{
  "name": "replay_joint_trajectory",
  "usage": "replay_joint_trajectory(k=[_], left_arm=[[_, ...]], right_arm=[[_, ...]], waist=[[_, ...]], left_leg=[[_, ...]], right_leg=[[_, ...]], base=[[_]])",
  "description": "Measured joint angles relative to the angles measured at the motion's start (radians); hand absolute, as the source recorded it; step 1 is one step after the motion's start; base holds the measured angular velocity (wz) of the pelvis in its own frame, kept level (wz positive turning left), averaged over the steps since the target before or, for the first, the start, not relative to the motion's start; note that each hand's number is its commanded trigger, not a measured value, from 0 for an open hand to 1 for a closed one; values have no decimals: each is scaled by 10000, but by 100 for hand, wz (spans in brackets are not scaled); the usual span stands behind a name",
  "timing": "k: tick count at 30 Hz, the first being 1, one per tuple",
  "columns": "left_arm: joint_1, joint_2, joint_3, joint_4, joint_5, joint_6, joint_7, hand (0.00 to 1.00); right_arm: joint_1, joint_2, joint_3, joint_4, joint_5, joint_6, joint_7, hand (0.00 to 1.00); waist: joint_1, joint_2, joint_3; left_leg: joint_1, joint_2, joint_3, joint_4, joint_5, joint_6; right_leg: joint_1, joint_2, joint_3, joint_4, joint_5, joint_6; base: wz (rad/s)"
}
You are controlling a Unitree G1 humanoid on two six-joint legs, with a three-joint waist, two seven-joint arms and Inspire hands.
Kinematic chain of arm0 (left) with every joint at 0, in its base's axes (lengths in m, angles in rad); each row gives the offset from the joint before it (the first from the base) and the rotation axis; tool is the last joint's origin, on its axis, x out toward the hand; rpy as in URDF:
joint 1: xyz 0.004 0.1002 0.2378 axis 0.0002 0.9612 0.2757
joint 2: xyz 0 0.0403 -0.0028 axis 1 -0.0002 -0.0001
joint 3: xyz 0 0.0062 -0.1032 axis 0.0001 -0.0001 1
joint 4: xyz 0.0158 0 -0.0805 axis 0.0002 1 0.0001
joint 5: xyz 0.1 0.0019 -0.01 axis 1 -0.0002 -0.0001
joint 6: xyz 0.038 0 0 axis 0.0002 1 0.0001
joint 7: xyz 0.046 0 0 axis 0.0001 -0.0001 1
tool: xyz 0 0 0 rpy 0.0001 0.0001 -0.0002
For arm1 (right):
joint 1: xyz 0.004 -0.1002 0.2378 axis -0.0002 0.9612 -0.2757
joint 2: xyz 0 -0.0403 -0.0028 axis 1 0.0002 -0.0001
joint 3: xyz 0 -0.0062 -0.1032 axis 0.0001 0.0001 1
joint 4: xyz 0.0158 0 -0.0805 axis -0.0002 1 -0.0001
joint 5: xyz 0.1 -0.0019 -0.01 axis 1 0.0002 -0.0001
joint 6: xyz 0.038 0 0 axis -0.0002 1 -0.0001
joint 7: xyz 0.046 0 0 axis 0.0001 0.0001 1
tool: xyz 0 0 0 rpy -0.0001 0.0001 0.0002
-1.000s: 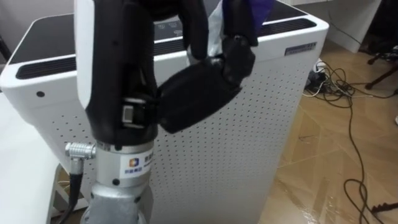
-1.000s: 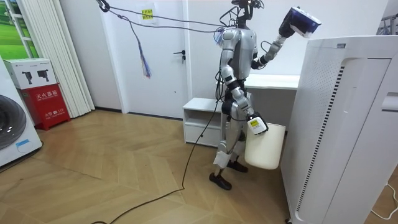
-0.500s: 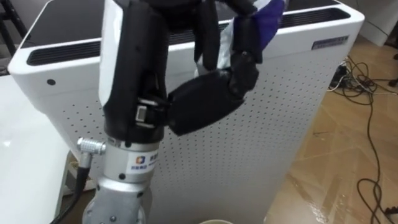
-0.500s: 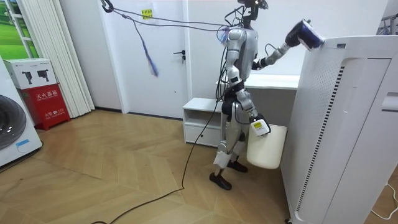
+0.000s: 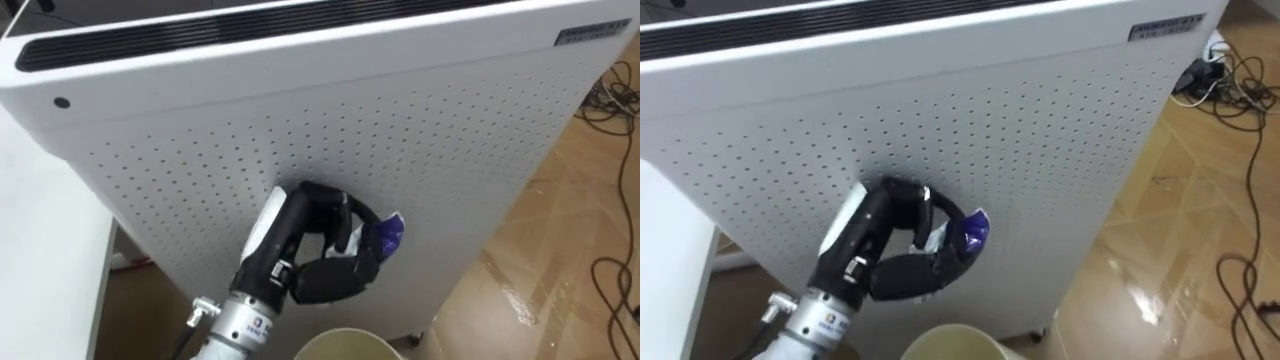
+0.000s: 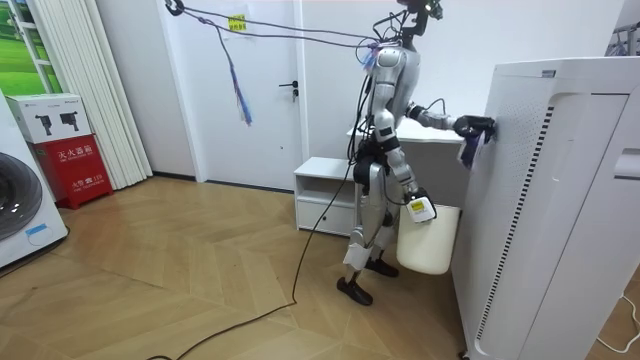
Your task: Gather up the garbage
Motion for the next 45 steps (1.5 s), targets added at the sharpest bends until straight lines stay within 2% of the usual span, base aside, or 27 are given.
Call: replay_joint_trajectory(k=[4, 9, 19, 24, 25, 26, 32, 45], left_arm=[[191, 16, -193, 700, -668, 46, -526, 100], [241, -4, -301, 1191, -691, 98, -1084, 100], [673, 6, -298, 1695, -678, 193, -1673, 100], [792, 77, -316, 2563, -677, 206, -1885, 99], [818, 95, -319, 2619, -677, 221, -1899, 67], [840, 146, -338, 2761, -675, 232, -1968, 0], [871, 305, -511, 3039, -675, 495, -2117, 0], [872, 287, -709, 3821, -645, 874, -2747, 0]], right_arm=[[-38, -18, 5, 104, 13, -2, 36, 100], [-60, -81, 18, 129, 11, -9, 110, 100], [-122, -82, -16, 261, 16, -34, 161, 100], [-117, -82, -13, 288, 193, -33, 183, 100], [-118, -82, -7, 288, 214, -32, 185, 100], [-117, -77, 23, 290, 249, -32, 185, 100], [-120, -24, 41, 295, 336, -30, 185, 100], [-81, -35, 225, 322, 325, 14, 304, 100]], waist=[[20, 62, 37], [33, 201, 81], [3, 144, 92], [-3, 84, 76], [-4, 69, 76], [4, 42, 75], [10, -12, 66], [14, 7, 43]], left_leg=[[-139, -12, -50, 10, -1, 2], [-405, 13, 0, 89, 0, 2], [-727, 42, 117, 314, 3, 1], [-719, 47, 160, 373, 21, -8], [-717, 60, 167, 376, 21, -8], [-715, 67, 180, 382, 21, -9], [-856, 101, 277, 426, 21, -9], [-1085, 191, 341, 594, 22, -16]], right_leg=[[-105, -12, -30, 1, 0, 1], [-460, -7, 27, 208, -29, -23], [-1018, -46, 138, 828, -192, -59], [-1028, -43, 161, 893, -216, -98], [-1029, -43, 162, 898, -219, -101], [-1029, -43, 159, 898, -218, -101], [-1230, -42, 221, 1004, -222, -107], [-1473, 17, 259, 1169, -195, -153]], base=[[3], [-2], [-4], [-1], [0], [0], [-3], [-1]])
